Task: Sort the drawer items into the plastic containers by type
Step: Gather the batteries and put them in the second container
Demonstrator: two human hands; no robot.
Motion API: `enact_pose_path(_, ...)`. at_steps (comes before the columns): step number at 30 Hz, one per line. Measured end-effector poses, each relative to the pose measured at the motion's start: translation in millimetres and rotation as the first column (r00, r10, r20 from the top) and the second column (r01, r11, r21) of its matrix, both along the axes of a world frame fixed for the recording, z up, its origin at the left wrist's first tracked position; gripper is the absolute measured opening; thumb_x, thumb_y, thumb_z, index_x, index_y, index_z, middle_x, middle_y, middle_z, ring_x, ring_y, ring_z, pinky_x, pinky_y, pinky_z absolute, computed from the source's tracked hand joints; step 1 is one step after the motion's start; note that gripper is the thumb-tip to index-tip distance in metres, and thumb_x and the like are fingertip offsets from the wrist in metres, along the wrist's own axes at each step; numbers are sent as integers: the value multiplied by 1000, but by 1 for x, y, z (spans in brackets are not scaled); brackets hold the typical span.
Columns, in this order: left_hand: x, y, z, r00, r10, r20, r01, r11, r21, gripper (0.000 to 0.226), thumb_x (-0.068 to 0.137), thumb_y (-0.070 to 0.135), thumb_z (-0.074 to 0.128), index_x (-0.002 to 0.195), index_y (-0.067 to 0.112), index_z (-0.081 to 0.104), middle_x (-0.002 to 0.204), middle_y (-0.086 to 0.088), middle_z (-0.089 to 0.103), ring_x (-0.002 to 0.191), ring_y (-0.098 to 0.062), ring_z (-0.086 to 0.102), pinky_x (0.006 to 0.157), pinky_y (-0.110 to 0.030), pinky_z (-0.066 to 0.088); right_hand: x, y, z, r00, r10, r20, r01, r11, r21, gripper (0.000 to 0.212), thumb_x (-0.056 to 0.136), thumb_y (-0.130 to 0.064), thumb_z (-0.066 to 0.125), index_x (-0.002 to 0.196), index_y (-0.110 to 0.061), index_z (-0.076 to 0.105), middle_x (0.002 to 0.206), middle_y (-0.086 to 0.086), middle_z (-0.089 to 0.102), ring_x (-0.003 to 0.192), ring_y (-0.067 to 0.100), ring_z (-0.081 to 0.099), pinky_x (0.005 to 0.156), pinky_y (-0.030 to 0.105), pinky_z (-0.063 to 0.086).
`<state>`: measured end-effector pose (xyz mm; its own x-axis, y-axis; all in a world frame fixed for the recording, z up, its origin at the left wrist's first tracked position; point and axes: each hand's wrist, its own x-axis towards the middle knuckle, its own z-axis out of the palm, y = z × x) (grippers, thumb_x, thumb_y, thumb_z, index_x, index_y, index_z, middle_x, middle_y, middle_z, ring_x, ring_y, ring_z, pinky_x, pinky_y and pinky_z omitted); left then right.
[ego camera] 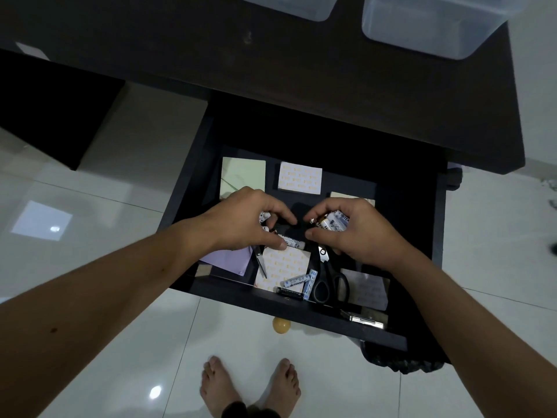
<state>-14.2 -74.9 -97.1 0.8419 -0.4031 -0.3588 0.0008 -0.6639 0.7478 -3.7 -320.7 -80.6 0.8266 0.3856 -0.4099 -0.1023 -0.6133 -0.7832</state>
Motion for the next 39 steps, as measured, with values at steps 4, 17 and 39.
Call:
enact_pose_path(4, 0, -7, -1, 976, -193, 102, 168, 962, 213, 41, 84, 46, 83, 123, 41, 74, 88, 17, 59, 89, -6, 60, 84, -36, 54, -5, -6, 4, 995, -15, -95, 18, 999, 28, 20, 83, -25, 88, 93, -20, 71, 71, 10, 73, 52, 17, 66, 49, 23, 48)
enact_pose_path(17, 1, 2, -4, 995, -28, 97, 25, 999, 27, 15, 89, 33, 81, 103, 32, 79, 99, 14, 63, 93, -1, 62, 85, -26, 51, -21, -2, -3, 950, 284, -129, -294, 953, -68, 28, 72, -35, 95, 94, -33, 77, 97, -12, 76, 93, 7, 70, 90, 38, 58)
enact_pose_path(39, -8, 8, 9, 995, -53, -87, 39, 988, -150, 44, 106, 26, 59, 138, 55, 57, 92, 16, 68, 86, -6, 67, 78, -20, 56, -19, -22, 21, 978, 114, -173, -78, 977, 200, 14, 89, -15, 81, 100, -23, 76, 82, 10, 67, 62, 19, 56, 57, 31, 48)
